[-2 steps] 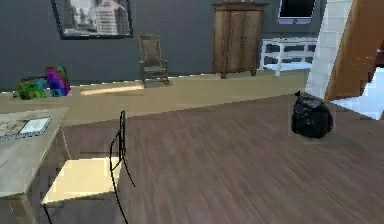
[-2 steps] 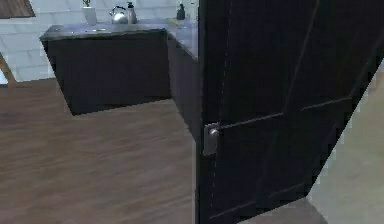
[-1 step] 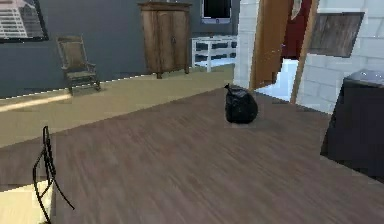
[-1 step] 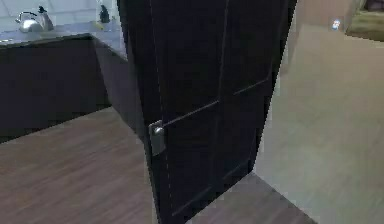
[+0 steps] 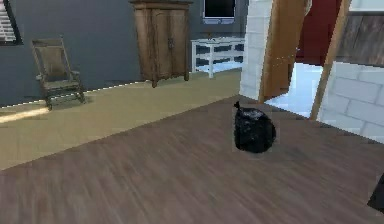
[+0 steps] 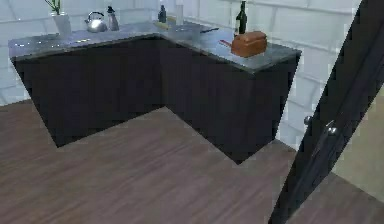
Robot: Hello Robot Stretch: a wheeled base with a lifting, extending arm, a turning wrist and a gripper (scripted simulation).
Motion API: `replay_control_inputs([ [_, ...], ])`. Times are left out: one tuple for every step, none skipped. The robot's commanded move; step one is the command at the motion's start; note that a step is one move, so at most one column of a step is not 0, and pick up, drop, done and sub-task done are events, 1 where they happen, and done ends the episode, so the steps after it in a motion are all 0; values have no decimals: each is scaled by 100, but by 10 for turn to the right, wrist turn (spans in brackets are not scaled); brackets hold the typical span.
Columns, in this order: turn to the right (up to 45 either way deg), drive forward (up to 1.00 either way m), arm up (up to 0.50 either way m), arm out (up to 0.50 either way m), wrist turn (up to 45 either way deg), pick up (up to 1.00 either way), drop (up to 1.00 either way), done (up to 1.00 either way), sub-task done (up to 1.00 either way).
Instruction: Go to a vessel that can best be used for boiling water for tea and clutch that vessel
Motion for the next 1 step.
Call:
replay_control_inputs([
  [300,0,0,0,0,0,0,0,0],
])
